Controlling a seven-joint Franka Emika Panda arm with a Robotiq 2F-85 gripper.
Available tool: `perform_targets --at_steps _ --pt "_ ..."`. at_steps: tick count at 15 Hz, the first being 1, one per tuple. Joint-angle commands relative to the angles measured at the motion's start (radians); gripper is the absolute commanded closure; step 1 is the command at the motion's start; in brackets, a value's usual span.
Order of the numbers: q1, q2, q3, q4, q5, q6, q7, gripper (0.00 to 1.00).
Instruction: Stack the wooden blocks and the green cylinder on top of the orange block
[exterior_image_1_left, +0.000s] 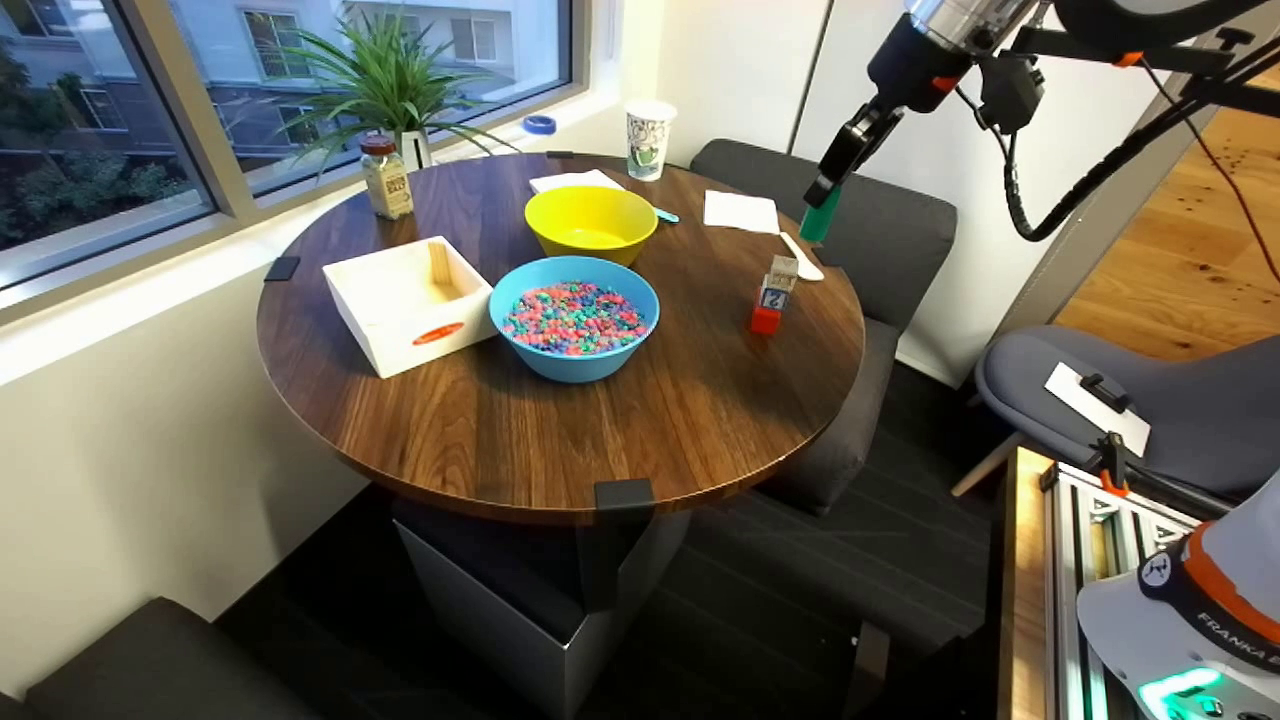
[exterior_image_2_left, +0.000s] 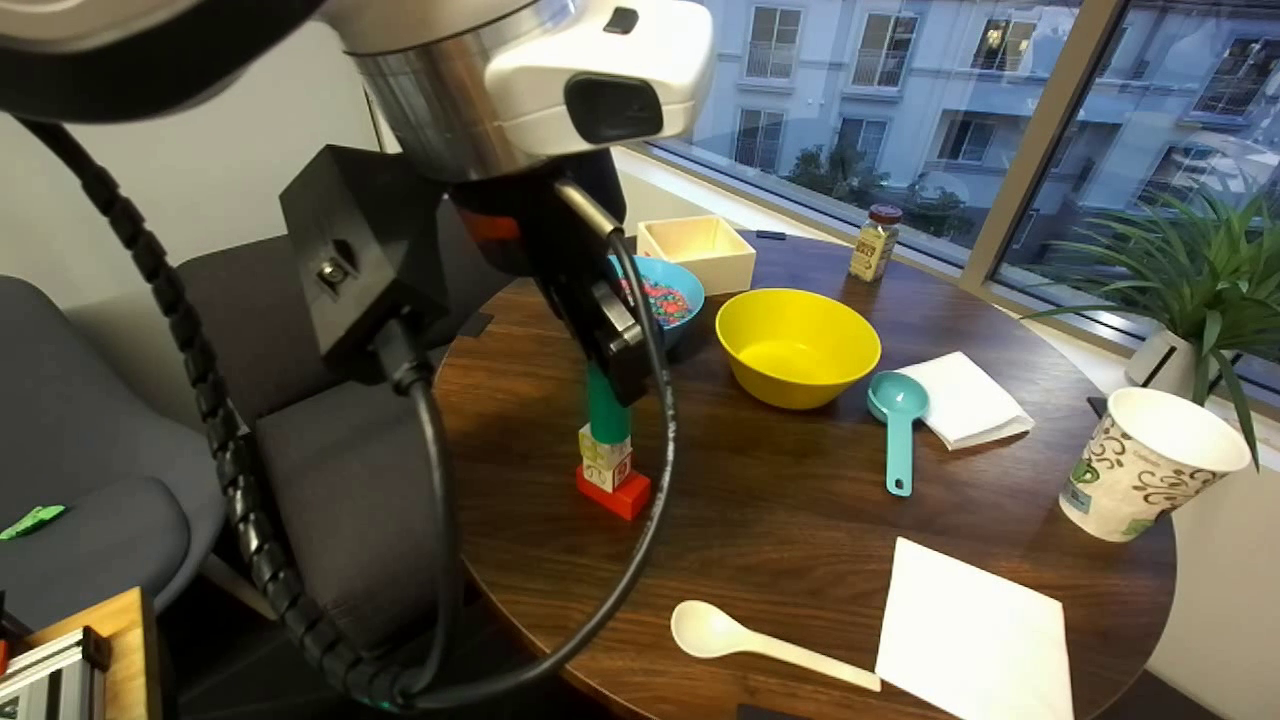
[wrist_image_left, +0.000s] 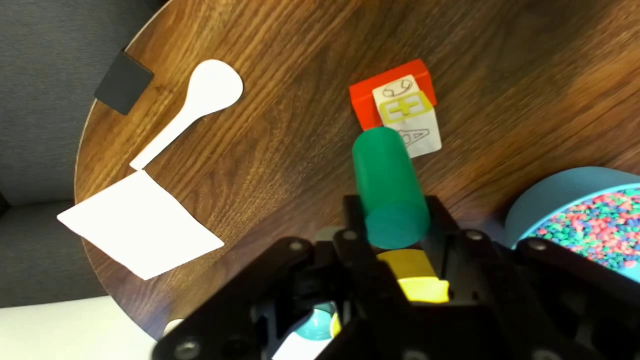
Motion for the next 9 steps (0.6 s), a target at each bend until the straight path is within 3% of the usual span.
perform_targets --at_steps 1,9 --pt "0.010 -0.006 -0.003 -0.017 0.025 -0.002 -0.015 0.90" --pt "0.025 0.023 -0.001 -0.011 0.043 0.009 -0.022 0.90"
